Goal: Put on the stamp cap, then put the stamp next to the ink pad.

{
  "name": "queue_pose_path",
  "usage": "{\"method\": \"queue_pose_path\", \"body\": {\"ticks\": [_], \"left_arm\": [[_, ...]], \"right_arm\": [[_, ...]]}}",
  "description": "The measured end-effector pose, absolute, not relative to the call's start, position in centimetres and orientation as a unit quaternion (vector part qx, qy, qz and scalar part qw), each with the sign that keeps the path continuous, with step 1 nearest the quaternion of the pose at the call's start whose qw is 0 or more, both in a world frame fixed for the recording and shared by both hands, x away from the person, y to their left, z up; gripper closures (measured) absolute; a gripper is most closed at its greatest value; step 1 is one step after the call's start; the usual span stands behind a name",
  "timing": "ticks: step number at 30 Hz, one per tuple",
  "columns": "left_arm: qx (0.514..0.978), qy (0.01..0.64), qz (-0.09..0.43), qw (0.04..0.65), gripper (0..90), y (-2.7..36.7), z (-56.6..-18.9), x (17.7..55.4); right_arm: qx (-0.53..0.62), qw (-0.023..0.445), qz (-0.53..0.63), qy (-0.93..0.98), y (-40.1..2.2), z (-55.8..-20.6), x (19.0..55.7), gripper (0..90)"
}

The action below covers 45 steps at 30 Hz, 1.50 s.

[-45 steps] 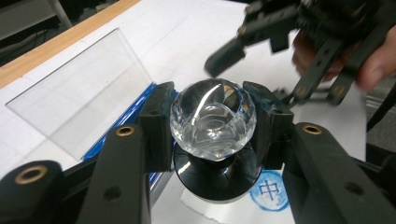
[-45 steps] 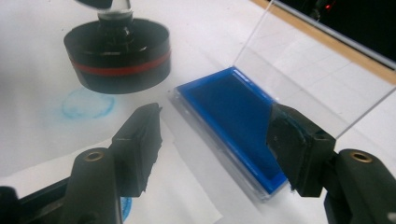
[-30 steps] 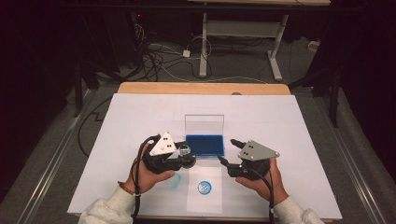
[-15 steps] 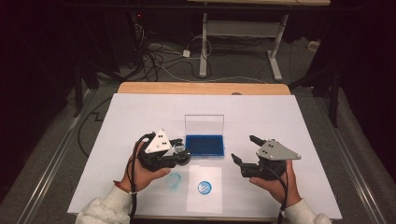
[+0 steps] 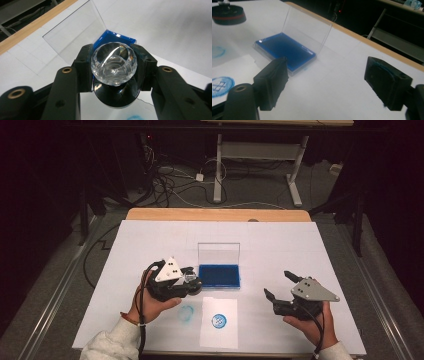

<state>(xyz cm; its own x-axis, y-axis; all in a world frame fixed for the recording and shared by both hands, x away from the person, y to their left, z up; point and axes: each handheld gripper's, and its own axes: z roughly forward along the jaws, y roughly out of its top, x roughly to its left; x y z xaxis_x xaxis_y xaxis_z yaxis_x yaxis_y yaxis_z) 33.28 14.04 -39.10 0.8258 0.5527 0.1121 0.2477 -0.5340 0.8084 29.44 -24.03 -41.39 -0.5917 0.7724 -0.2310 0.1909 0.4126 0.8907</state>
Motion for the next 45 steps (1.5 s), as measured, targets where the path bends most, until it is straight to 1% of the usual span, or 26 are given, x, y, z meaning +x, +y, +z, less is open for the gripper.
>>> {"method": "queue_pose_path", "body": {"ticks": [3, 14, 22, 25, 45], "left_arm": [[0.857, 0.234, 0.183, 0.421, 54.6, 14.0, -39.0, 33.4], [0.859, 0.24, 0.188, 0.411, 54.6, 14.4, -38.2, 34.0], [0.865, 0.235, 0.193, 0.399, 54.6, 14.8, -37.1, 34.7], [0.864, 0.237, 0.196, 0.399, 54.6, 14.9, -36.8, 35.0], [0.873, 0.247, 0.193, 0.374, 54.6, 15.2, -34.4, 37.5]], "right_arm": [[0.313, 0.34, 0.438, 0.771, -24.8, -41.9, 28.9, 19.5], [0.343, 0.342, 0.429, 0.763, -26.8, -43.2, 27.6, 18.7], [0.343, 0.338, 0.43, 0.763, -26.6, -43.4, 27.5, 18.8], [0.344, 0.34, 0.431, 0.762, -26.7, -43.4, 27.5, 20.5], [0.347, 0.343, 0.43, 0.76, -26.8, -43.4, 27.4, 20.9]]}}
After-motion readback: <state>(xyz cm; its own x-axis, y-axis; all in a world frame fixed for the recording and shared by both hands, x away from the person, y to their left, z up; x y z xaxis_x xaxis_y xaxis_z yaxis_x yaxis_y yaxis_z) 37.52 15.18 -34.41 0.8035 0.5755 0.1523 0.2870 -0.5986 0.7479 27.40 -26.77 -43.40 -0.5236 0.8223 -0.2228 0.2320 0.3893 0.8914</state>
